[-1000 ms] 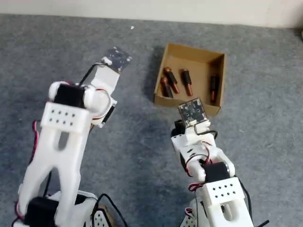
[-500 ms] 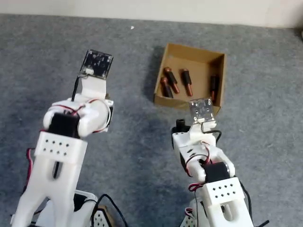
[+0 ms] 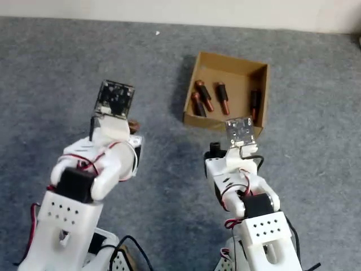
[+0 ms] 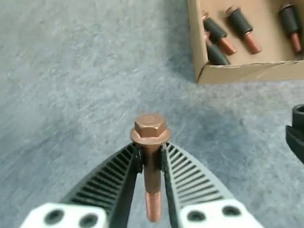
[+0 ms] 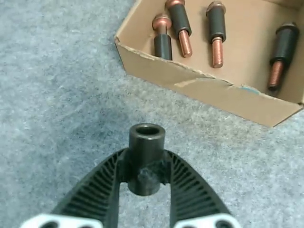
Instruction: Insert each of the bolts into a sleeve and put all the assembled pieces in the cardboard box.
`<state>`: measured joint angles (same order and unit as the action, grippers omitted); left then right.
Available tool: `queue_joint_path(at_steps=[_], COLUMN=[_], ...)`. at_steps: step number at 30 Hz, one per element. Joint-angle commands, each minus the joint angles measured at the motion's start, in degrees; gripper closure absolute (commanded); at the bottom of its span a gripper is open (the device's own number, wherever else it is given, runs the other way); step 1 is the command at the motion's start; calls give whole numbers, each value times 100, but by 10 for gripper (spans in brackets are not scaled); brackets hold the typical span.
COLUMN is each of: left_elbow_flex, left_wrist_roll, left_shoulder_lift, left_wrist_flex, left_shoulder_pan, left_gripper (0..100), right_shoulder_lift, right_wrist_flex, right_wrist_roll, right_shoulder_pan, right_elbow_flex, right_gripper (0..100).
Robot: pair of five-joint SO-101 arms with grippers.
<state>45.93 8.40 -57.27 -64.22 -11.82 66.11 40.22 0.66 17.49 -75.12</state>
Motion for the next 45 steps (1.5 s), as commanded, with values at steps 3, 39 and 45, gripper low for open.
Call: queue_joint_path(at_steps=[3,39,45], left_elbow_flex=[796,3143,3152], left_wrist_roll=[88,97,97], left_shoulder_lift=[-848,-4549,-4567], left_wrist_flex=[941,4097,4062], left_shoulder_pan=[-101,-1112,-1534], left_gripper=[971,993,993], right_shoulder_lift=[145,3345,3916], right_wrist_flex=[40,-2220,-2527], right_wrist_roll=[-62,1424,1626], right_shoulder_pan=[119,1859,1859], right_elbow_flex=[92,-1903,-2897], right_gripper=[994,994,994])
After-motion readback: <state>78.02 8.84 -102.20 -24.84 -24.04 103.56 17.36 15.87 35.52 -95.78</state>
